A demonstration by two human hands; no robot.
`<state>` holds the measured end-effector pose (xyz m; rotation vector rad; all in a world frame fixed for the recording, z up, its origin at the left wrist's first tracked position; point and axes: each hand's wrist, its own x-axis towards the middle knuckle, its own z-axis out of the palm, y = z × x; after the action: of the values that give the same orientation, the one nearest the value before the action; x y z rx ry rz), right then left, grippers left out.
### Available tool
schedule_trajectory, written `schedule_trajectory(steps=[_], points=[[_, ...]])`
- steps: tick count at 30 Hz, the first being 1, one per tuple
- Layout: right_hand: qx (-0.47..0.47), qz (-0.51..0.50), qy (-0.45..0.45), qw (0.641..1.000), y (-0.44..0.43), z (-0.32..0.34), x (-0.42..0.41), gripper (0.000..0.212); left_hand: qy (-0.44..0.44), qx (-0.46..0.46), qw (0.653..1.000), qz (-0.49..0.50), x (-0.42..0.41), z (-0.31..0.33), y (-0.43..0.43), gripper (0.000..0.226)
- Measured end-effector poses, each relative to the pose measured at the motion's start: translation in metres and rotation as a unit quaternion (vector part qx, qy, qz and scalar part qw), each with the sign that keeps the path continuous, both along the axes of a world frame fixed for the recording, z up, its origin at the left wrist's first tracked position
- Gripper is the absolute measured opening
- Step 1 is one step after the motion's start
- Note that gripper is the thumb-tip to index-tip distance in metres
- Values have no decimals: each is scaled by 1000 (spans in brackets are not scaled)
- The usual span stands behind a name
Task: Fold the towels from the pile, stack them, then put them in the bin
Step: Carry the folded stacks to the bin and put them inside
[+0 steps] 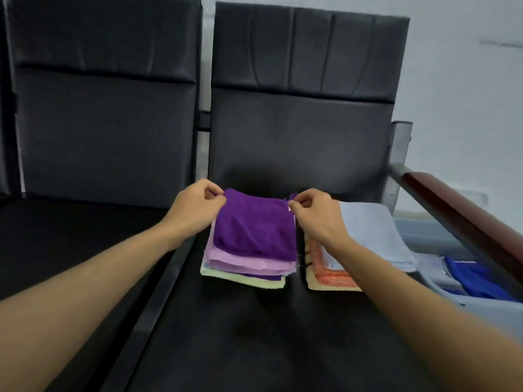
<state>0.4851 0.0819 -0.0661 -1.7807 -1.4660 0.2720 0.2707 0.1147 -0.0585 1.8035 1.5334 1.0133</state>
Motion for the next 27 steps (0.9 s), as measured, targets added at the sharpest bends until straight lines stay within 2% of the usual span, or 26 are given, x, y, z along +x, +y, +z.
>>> schedule_trajectory(steps=[3, 5, 10, 12, 17, 21, 23, 26, 27], points=[[17, -5, 0, 1000, 45, -22, 2, 22, -39, -7, 997, 67, 1, -32, 46, 18], [16, -3, -4, 1000, 56, -32, 2, 21, -47, -31, 995, 77, 5, -47, 62, 22], [-72, -6, 37, 997, 44, -35, 10, 17, -19, -153, 985, 76, 17, -44, 70, 26], [-128, -7, 59, 990, 34, -18, 12, 16, 5, -205, 977, 65, 21, -25, 65, 29], [-275, 31, 115, 954, 29, 76, 32, 18, 76, -299, 951, 34, 40, 65, 61, 42], [-330, 67, 141, 931, 21, 157, 50, 21, 91, -338, 937, 9, 63, 140, 49, 40], [-380, 92, 160, 906, 13, 184, 58, 22, 100, -362, 927, 7, 70, 169, 36, 39], [-440, 113, 248, 855, 12, 212, 67, 22, 111, -385, 916, 23, 72, 190, 24, 42], [-441, 115, 261, 851, 15, 215, 68, 23, 113, -389, 914, 31, 71, 191, 23, 43]])
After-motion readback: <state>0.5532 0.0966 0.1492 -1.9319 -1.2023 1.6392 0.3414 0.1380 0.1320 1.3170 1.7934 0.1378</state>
